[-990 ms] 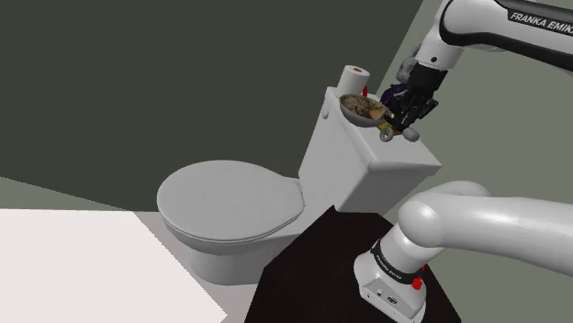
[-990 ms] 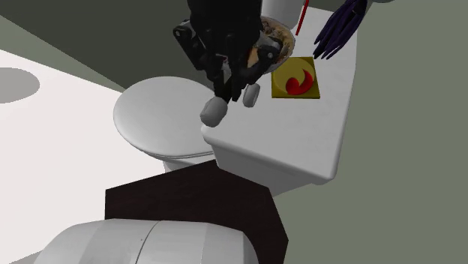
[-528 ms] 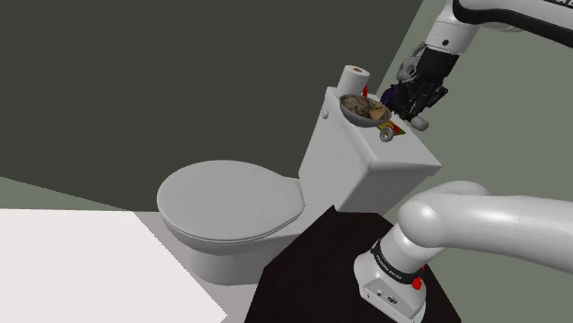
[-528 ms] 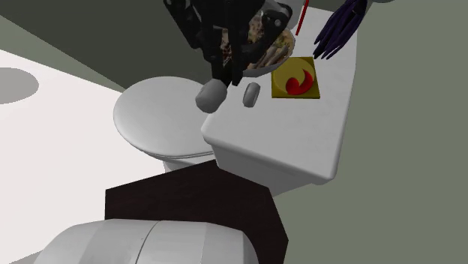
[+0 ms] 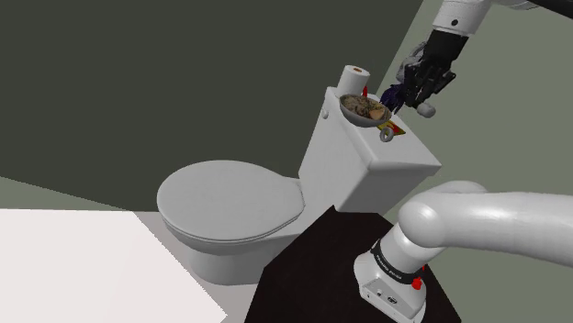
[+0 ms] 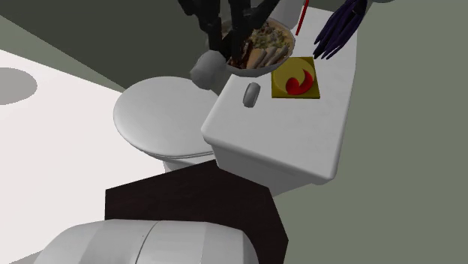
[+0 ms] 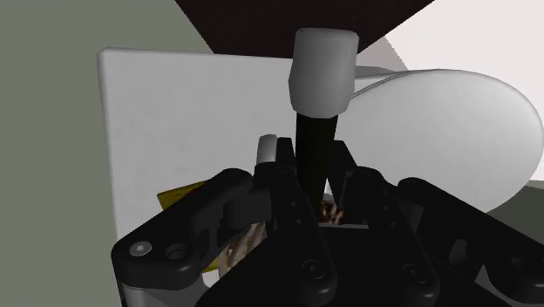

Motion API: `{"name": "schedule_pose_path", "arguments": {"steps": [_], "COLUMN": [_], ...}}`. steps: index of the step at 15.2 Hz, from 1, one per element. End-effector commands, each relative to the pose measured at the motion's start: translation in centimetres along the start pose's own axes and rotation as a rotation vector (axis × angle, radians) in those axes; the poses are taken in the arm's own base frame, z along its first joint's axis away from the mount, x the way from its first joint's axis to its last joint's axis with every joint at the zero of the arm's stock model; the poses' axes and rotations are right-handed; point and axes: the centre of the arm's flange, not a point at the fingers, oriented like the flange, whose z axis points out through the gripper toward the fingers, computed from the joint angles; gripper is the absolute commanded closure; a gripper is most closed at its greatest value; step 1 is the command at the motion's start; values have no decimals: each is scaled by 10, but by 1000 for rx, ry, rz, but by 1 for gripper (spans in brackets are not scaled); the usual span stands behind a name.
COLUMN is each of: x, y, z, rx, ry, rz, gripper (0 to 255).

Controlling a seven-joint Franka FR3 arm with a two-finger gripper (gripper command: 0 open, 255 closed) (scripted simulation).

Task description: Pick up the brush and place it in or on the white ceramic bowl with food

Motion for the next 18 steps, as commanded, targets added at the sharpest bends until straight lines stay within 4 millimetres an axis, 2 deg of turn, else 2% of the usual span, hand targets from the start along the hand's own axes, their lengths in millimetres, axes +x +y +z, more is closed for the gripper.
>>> {"name": "schedule_pose_path", "arguments": {"steps": [1, 10, 11, 18], "x": [21, 137, 157, 160], "y": [-2, -17, -19, -20], "z": [-5, -21, -24, 13], "rx": [0, 0, 0, 0], "ry": [-1, -1, -1, -1], "rz": [0, 0, 0, 0], "gripper": [255, 255, 255, 255]}}
